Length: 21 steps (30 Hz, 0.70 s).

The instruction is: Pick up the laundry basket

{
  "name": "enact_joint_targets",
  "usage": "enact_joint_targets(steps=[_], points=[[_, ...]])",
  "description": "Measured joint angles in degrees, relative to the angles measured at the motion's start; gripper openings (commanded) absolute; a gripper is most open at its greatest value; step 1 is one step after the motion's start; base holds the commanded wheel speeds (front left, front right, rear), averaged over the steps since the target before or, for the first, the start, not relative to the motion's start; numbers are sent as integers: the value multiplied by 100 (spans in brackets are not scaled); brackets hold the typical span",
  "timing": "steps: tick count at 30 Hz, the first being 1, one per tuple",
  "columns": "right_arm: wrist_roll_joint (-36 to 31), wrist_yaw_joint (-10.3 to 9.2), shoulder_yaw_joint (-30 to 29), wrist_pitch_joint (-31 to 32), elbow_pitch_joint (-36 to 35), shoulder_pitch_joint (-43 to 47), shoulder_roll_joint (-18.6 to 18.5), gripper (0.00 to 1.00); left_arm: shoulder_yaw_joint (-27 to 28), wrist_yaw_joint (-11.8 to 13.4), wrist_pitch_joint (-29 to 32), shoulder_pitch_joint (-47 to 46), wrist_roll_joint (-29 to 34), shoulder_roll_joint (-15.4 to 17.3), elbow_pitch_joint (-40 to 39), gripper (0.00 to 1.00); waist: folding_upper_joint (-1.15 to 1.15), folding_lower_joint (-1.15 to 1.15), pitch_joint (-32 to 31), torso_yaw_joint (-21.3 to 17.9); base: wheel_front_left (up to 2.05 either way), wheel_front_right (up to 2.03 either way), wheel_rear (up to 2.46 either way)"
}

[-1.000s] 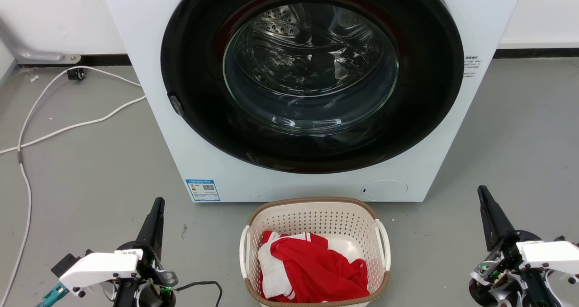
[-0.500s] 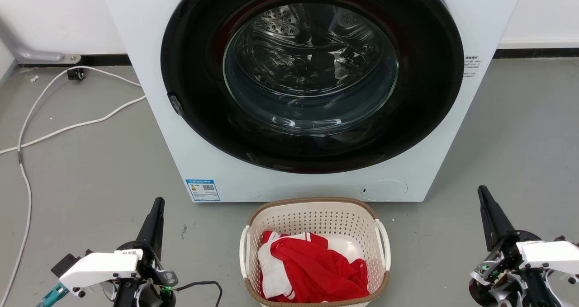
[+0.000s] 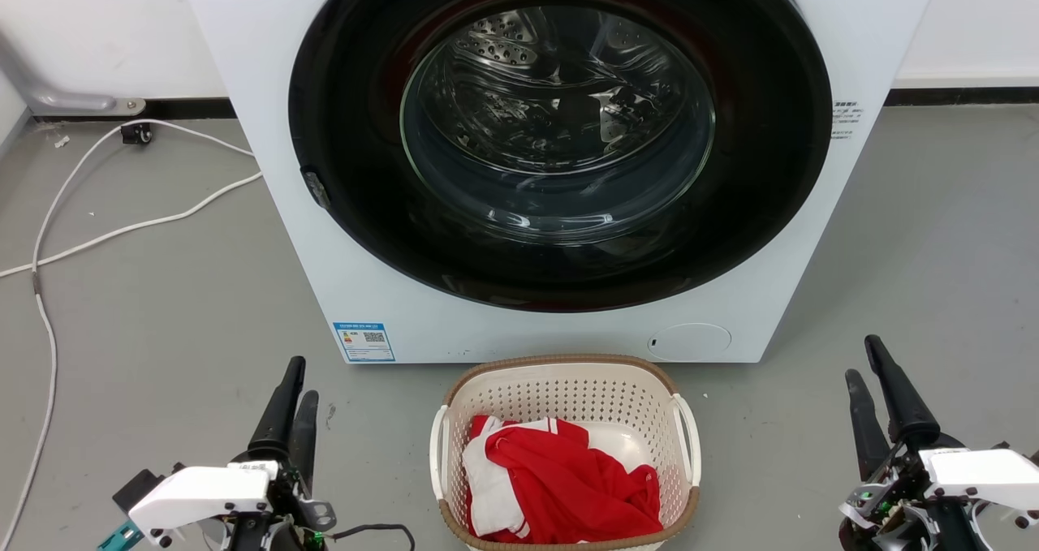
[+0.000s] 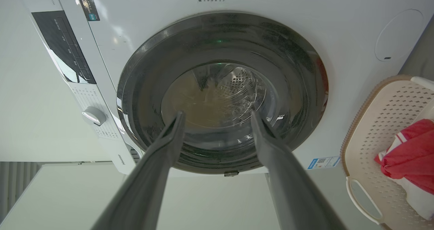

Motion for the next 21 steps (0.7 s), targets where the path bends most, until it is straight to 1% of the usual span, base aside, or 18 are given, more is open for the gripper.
enact_joint_targets(steps=[5,8,16,21], points=[[-197,0,78,-158,-51,20,-11,100,-59,0,-138,-32,279,0,-56,100,0,0,-3,9,0,0,0],[-523,0,109,-247,-80,21,-53,100,-81,0,-216,-37,610,1,-146,100,0,0,-3,15,0,0,0],[-1905,0,74,-445,-327,58,-59,100,-220,2,-411,-60,1786,1,-383,100,0,0,-5,31,0,0,0],[-2652,0,65,-556,-444,98,-33,100,-376,82,-528,-67,2440,1,-489,100,0,0,-8,38,0,0,0]])
